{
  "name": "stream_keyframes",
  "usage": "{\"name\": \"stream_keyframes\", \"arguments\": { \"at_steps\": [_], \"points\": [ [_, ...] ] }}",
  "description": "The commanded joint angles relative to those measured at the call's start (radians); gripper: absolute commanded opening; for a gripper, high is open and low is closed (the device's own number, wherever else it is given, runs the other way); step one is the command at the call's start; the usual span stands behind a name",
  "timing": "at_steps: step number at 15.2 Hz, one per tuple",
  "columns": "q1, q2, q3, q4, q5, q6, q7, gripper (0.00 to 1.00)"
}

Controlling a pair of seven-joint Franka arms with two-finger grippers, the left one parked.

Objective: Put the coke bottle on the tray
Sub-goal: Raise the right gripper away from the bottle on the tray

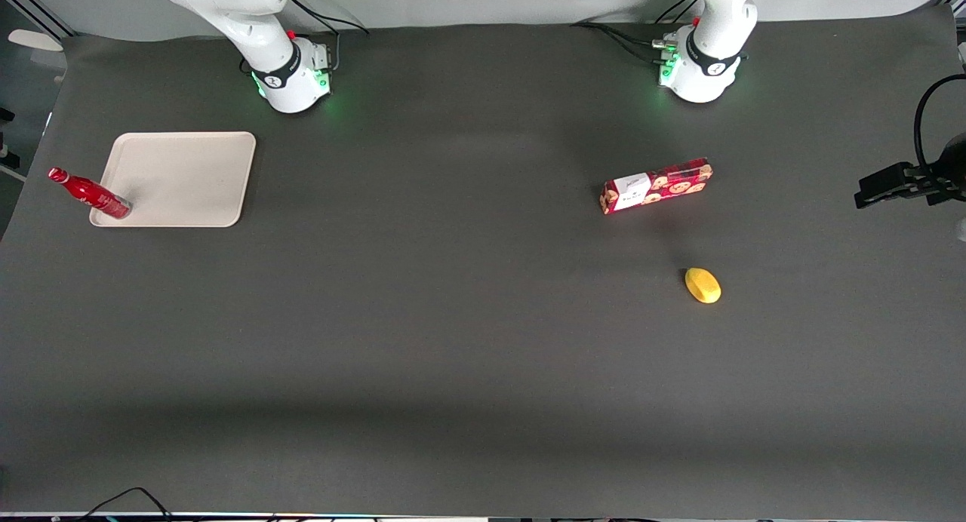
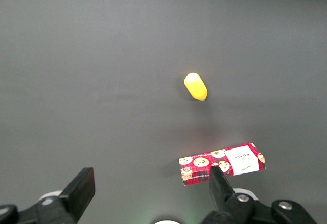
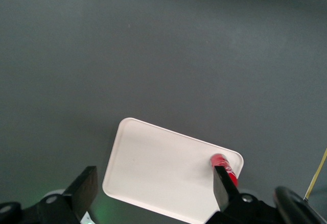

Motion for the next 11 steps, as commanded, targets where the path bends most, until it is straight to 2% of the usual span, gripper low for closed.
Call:
{"name": "stream_keyframes", "arguments": {
  "at_steps": [1, 7, 11],
  "points": [
    [-0.006, -0.051, 0.141, 0.003, -0.017, -0.032, 0.180, 1.00],
    [-0.001, -0.076, 0.395, 0.012, -0.019, -0.054, 0.525, 1.00],
    [0.002, -0.057, 0.428, 0.036, -0.023, -0.055, 0.561, 1.00]
  ]
}}
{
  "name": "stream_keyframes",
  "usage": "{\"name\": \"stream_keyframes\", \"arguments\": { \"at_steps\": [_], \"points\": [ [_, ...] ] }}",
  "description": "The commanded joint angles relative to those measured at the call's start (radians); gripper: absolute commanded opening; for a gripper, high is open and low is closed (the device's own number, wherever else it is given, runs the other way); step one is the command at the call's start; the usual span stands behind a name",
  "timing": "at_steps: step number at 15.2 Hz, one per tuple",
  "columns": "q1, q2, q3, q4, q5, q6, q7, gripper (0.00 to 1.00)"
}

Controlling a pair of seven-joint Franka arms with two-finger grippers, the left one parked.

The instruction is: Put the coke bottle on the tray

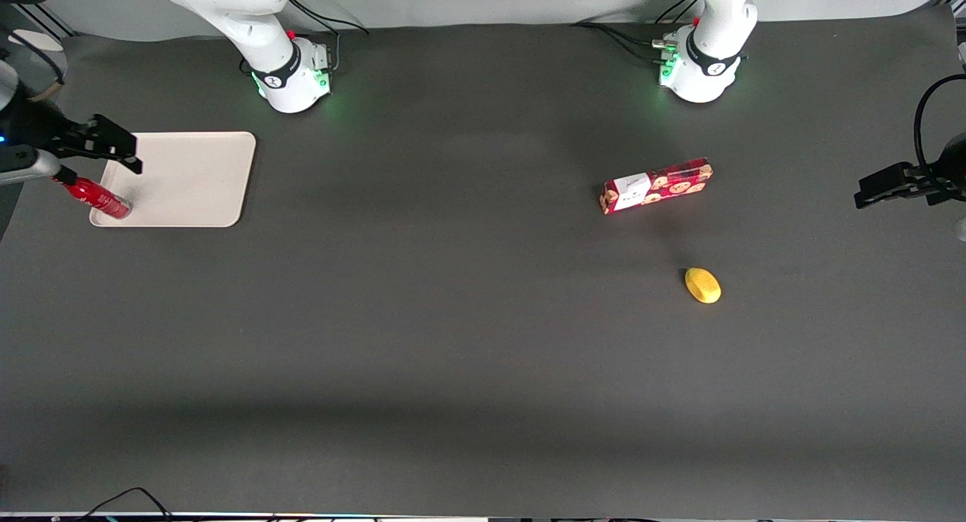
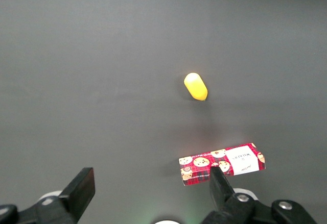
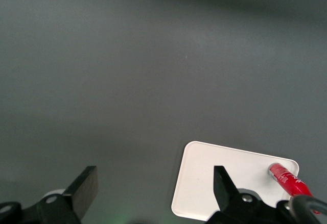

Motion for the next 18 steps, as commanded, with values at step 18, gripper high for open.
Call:
{"name": "stream_keyframes", "arguments": {
  "at_steps": [18],
  "points": [
    [-0.001, 0.068, -0.006, 0.138, -0.038, -0.090, 0.097, 1.00]
  ]
}}
